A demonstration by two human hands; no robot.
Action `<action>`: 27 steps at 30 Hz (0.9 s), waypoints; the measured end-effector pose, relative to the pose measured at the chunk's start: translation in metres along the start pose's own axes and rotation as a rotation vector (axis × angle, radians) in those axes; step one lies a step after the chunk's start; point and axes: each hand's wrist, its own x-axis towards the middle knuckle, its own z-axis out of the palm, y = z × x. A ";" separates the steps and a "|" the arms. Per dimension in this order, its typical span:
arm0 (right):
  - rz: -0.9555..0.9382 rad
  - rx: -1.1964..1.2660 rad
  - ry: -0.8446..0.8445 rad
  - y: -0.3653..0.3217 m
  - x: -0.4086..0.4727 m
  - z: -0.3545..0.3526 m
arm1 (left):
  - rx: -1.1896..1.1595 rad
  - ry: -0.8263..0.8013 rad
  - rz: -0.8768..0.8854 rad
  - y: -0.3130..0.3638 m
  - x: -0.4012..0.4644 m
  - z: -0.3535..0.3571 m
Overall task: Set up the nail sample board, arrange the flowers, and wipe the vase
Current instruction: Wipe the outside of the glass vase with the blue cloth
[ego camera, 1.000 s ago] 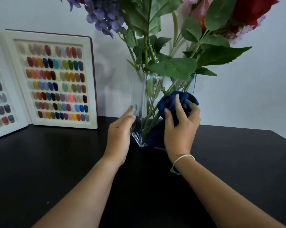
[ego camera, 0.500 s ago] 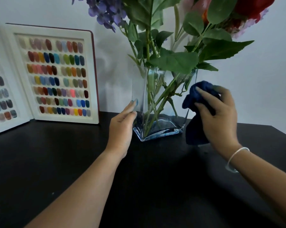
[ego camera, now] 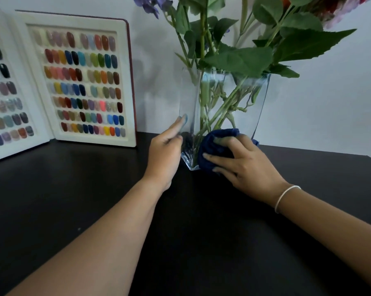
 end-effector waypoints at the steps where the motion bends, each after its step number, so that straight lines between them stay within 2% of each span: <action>1: -0.003 -0.002 -0.009 -0.001 0.001 -0.001 | -0.002 0.001 0.000 0.000 0.000 0.000; 14: 0.064 -0.074 0.027 -0.016 0.015 0.003 | 0.006 0.055 -0.005 -0.001 -0.001 0.002; 27: 0.185 -0.061 -0.028 -0.003 0.004 0.001 | 0.019 0.010 0.013 -0.004 0.002 -0.002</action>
